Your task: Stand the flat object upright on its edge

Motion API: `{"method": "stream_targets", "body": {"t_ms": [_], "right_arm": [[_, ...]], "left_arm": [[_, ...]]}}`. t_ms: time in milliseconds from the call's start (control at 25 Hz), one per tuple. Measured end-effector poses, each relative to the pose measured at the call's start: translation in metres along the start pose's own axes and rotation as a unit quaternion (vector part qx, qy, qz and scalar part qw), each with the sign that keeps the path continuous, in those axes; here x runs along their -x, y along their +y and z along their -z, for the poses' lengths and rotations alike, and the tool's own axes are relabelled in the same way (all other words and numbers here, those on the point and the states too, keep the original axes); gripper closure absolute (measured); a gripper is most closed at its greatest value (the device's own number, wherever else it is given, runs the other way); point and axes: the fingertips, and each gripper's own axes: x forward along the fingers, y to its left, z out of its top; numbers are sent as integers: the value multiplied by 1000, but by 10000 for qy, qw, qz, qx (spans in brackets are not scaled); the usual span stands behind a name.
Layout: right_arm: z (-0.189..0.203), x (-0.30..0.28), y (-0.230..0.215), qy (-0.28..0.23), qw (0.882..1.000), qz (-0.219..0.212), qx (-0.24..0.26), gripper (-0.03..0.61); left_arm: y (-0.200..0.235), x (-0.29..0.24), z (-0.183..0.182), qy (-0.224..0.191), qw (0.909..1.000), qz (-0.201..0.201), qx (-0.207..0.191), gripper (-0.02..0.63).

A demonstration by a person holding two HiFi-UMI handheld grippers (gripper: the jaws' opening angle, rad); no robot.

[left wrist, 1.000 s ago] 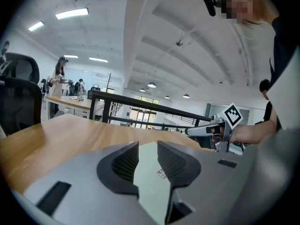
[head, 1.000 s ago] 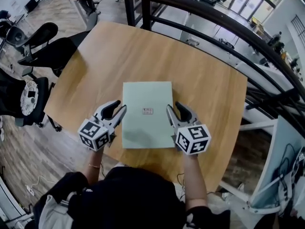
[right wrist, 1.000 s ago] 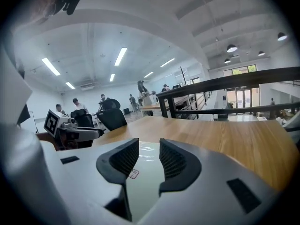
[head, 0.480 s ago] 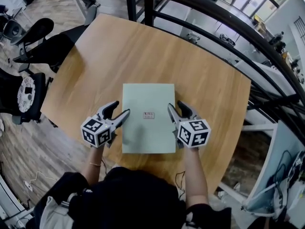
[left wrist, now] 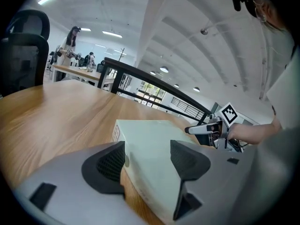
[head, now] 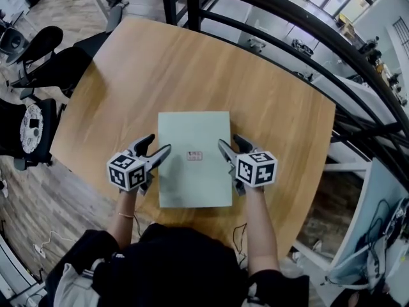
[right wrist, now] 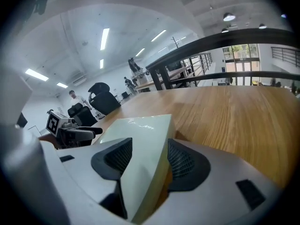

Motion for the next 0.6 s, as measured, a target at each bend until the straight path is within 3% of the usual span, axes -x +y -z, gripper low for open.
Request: {"method": "stream_targets", "body": {"t_ms": [360, 600], "right_arm": [[11, -17, -10, 81, 9986, -179, -496, 347], [11, -17, -9, 31, 9985, -13, -543, 348]], "left_arm": [[4, -17, 10, 180, 9995, 76, 264, 324], [4, -18, 9, 234, 9994, -39, 247, 324]]}}
